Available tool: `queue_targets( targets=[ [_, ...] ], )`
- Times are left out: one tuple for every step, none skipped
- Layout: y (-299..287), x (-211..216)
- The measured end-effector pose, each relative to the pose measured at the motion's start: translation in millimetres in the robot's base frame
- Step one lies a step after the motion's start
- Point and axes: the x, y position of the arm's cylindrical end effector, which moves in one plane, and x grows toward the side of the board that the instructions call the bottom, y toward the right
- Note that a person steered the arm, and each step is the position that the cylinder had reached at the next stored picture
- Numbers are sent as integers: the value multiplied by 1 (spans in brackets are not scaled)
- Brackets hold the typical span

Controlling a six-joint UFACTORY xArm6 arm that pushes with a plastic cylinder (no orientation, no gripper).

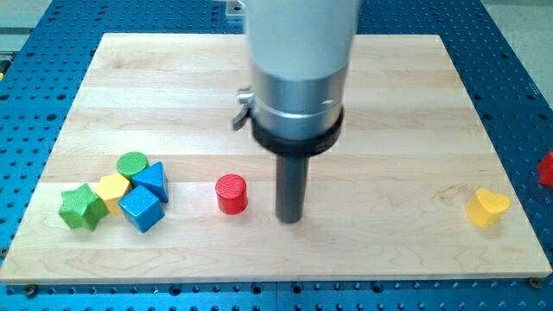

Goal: Move the yellow heart into the group of blocks

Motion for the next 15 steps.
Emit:
queue_targets(
  targets=[
    [-66, -14],
    [-71, -14],
    [53, -48],
    [202, -68],
    [322, -59],
    [323, -38],
    [316, 15],
    [248, 12],
    [128, -33],
    [122, -44],
    [222, -36],
    [189, -16],
    [77, -7],
    [147, -7],
    [146, 59]
  ],
)
